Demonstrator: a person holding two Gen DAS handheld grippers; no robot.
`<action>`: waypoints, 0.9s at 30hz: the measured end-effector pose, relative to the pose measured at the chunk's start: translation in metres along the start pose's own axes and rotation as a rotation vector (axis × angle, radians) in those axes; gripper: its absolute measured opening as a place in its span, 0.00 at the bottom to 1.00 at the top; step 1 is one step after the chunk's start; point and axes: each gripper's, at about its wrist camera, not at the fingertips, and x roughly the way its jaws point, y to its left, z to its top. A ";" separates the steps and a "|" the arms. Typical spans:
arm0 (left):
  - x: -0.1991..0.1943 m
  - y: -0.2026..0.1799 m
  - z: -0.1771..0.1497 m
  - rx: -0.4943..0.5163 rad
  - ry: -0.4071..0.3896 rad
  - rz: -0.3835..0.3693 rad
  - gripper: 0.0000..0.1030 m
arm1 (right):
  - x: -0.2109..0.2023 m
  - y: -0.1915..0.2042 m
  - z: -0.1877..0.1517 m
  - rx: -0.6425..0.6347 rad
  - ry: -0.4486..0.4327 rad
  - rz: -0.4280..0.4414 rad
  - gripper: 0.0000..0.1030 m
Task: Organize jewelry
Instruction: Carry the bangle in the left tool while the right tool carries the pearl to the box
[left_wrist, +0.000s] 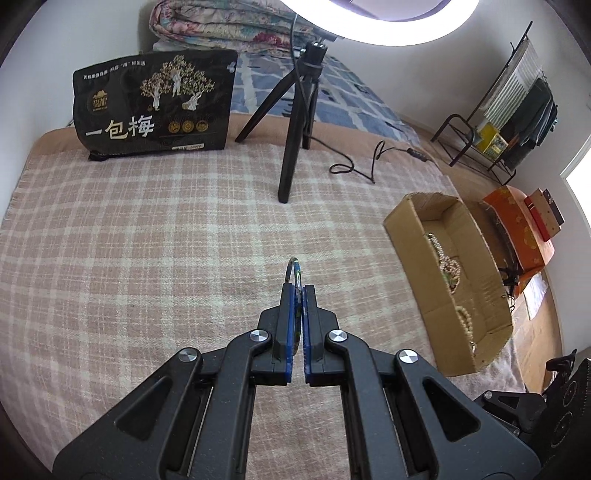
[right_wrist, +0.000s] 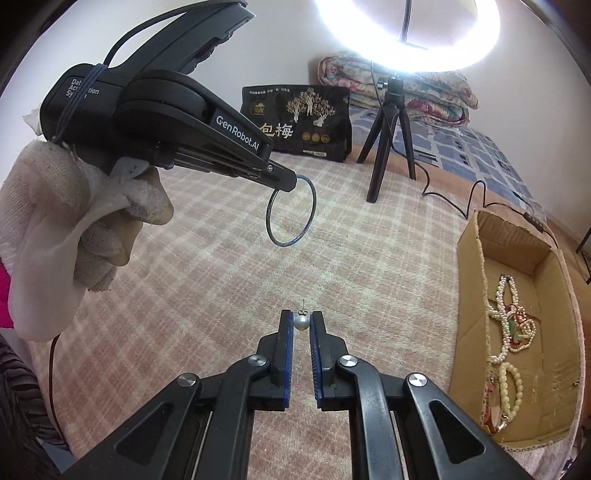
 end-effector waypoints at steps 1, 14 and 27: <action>-0.001 -0.003 0.001 0.003 -0.004 -0.003 0.01 | -0.003 0.000 -0.001 0.001 -0.005 -0.001 0.06; -0.012 -0.056 0.006 0.078 -0.048 -0.066 0.01 | -0.057 -0.043 -0.024 0.080 -0.060 -0.060 0.06; -0.005 -0.116 0.020 0.134 -0.080 -0.128 0.01 | -0.091 -0.104 -0.048 0.197 -0.091 -0.139 0.06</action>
